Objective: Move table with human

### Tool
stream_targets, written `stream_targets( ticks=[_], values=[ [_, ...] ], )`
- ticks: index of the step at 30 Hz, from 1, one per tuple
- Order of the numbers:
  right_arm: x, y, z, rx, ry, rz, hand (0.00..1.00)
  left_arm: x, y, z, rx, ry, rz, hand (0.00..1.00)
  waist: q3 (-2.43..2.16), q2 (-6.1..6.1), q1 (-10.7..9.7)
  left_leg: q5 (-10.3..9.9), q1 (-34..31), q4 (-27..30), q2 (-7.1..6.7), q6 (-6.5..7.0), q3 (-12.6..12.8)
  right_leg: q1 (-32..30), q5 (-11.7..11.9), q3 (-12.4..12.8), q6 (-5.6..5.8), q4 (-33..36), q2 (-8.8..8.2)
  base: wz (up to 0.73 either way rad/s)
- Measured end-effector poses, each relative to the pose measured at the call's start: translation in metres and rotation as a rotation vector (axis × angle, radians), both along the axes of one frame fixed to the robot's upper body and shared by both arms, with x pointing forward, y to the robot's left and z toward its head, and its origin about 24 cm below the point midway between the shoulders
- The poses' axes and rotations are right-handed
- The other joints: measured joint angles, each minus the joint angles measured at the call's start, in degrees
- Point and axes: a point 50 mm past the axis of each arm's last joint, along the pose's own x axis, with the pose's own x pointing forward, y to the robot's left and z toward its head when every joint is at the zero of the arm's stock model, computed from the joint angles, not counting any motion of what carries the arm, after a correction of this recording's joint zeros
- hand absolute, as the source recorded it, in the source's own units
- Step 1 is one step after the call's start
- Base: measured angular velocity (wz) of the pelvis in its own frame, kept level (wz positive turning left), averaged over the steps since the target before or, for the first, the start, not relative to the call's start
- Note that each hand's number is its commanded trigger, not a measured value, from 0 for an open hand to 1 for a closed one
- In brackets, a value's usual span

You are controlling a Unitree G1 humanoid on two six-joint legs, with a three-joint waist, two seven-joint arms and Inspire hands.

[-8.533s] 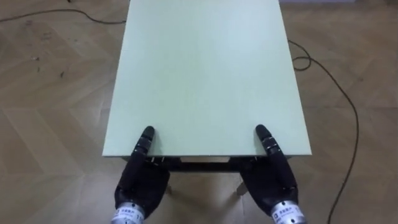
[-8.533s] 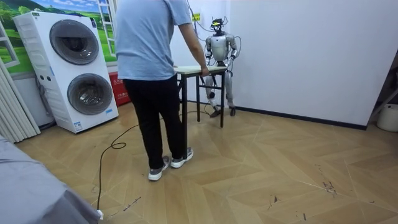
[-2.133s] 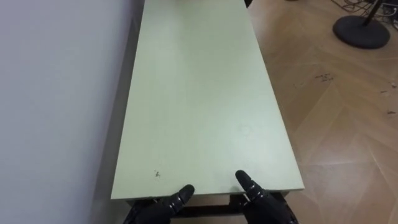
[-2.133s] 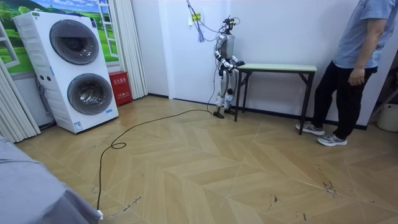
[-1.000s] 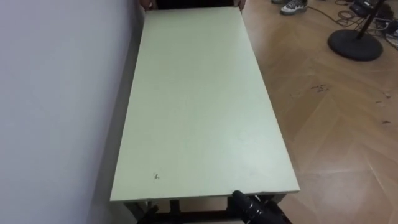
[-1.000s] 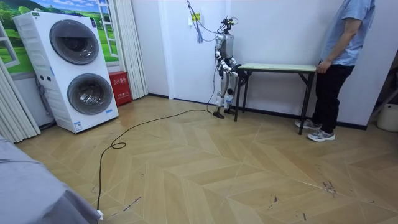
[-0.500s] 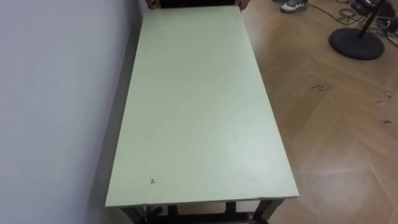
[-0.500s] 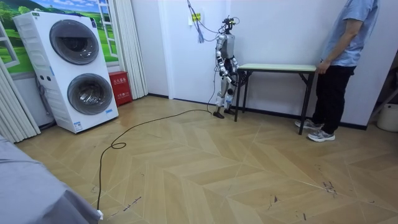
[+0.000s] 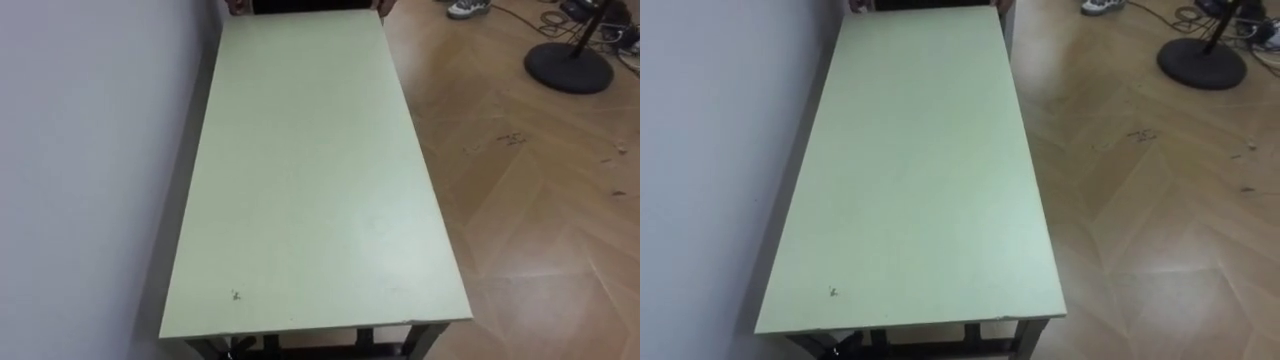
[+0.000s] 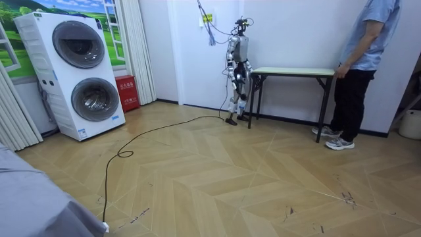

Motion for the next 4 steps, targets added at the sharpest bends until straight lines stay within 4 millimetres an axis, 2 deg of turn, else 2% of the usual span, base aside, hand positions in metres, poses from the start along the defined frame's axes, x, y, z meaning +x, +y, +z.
stream_targets(
  ticks=[4],
  values=[
    [-0.0069,0.0026,-0.0033,-0.028,0.07,0.027,0.0,-0.0032,0.0037,-0.0017,0.018,0.014,0.032,0.0,-0.08,-0.19,0.18,-0.01,0.16,-0.06,0.29,-0.27,0.56,-0.09,-0.01,0.23,-0.01,-0.07,0.12,-0.04]
  ],
)
